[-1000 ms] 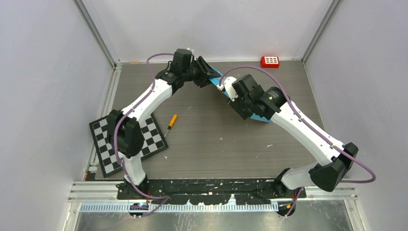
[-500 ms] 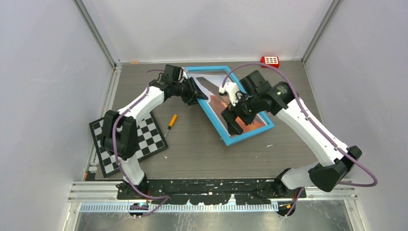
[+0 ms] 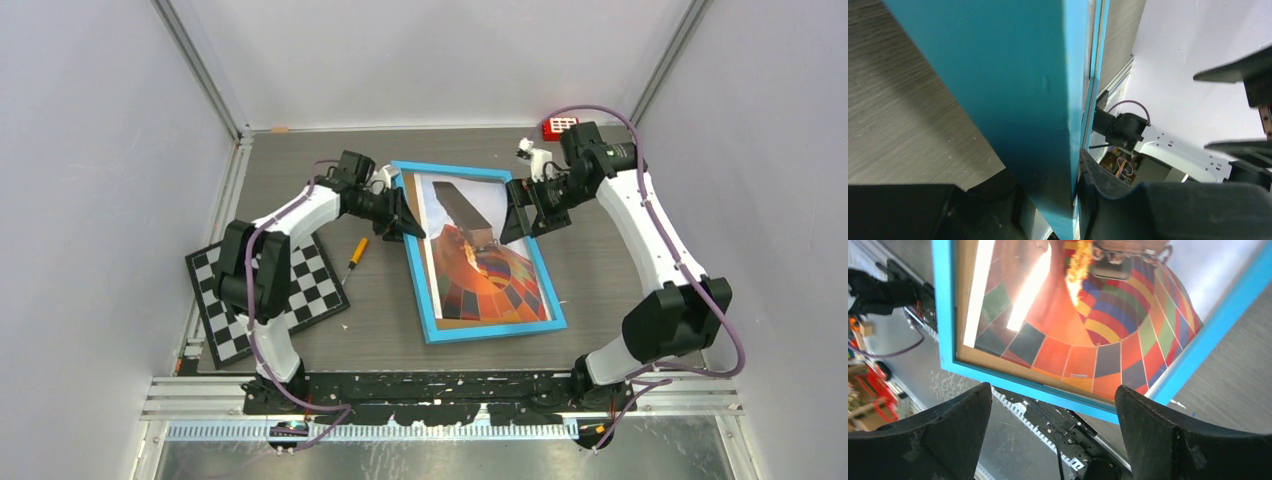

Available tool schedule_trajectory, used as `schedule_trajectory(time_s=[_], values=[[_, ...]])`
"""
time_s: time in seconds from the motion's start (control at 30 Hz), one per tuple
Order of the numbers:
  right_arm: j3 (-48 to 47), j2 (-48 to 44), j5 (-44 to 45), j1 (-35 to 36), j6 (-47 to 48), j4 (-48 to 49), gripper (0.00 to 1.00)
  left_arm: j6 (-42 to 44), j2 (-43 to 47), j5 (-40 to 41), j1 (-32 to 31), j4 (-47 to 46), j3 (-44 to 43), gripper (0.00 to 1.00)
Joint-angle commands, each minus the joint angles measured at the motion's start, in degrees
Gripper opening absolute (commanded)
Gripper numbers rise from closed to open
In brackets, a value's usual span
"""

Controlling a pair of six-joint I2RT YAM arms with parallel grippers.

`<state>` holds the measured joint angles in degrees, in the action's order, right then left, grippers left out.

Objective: Take the photo out of the frame

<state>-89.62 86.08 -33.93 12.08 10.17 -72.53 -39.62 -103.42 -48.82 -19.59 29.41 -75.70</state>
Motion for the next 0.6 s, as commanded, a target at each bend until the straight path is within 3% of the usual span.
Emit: schedule_trajectory(time_s=[0.0, 0.2, 0.37, 0.57], values=[[2.96, 0.99, -1.92, -4.47, -2.13, 0.29, 0.95, 9.13, -2.99, -5.01, 1.07, 1.24, -1.71, 0.0], [9.26, 2.57, 3.7, -10.01, -3.33, 3.4, 0.95, 15.45, -8.82, -2.54, 3.42, 4.67, -3.94, 0.0], [12.61, 4.9, 3.5, -14.46, -3.71, 5.54, 0.92, 19.31, -13.99, 0.74, 5.06, 8.29, -8.93, 0.0], [14.57, 7.94, 4.92, -15.9, -4.52, 8.96, 0.91, 17.26, -16.76, 2.36, 5.18, 6.03, -10.47, 0.0]])
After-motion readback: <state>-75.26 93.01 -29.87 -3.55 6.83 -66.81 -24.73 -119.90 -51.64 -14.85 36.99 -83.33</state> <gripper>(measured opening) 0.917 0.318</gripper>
